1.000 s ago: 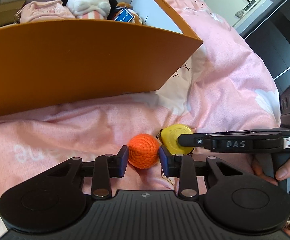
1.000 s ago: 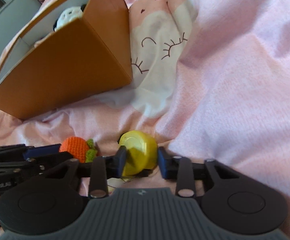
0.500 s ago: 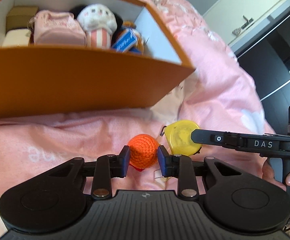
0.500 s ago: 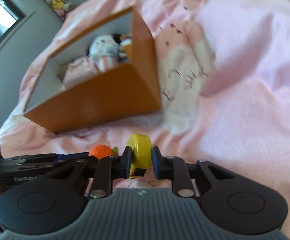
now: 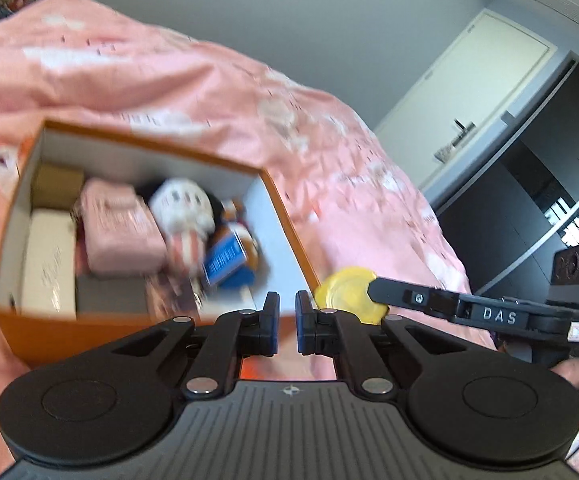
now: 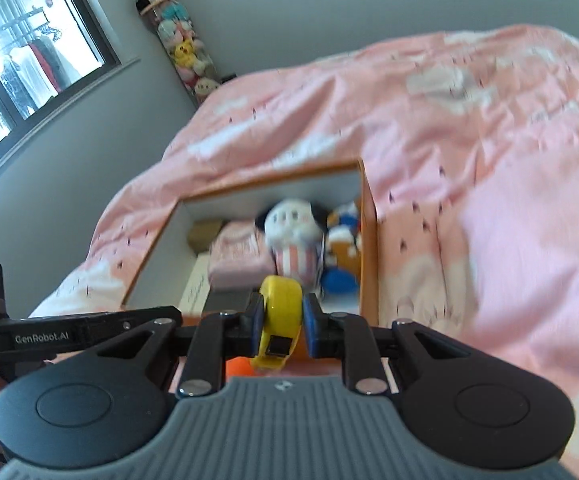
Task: Organize objects
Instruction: 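Carry the tape measure with the right gripper and the ball with the left into the box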
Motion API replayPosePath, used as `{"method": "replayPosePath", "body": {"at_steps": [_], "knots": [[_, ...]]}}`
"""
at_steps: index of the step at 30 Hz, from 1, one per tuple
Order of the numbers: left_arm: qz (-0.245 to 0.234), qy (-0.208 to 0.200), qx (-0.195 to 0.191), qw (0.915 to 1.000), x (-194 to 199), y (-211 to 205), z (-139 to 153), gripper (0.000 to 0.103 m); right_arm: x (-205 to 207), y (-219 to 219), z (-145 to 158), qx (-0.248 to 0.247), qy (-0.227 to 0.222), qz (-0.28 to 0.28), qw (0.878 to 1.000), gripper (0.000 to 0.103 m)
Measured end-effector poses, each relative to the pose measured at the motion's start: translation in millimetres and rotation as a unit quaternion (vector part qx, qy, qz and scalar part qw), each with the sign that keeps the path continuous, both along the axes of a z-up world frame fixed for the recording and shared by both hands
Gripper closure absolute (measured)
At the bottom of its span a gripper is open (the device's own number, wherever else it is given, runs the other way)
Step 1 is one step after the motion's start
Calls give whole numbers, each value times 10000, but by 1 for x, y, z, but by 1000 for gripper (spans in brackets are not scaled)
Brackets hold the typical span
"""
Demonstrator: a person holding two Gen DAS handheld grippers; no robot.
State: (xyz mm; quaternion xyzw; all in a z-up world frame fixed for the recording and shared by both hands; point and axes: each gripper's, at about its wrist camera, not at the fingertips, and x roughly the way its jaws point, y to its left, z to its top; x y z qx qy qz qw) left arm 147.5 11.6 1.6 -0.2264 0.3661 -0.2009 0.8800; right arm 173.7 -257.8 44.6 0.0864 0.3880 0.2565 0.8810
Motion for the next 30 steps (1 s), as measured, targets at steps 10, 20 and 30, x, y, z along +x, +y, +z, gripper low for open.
{"method": "replayPosePath", "body": {"at_steps": [10,20,30], "knots": [[-819,366,805,9927,8,-30,-19,83,29,8,-14,-83,40,-147,9998,82],[-1146,910,1311,9805,11,-59,-85,56,57,21,-22,-394,-107,-184,9990,82],[-1191,979,1886,9699,20,-74,-113,51,83,64,-68,-1681,178,379,9849,82]]}}
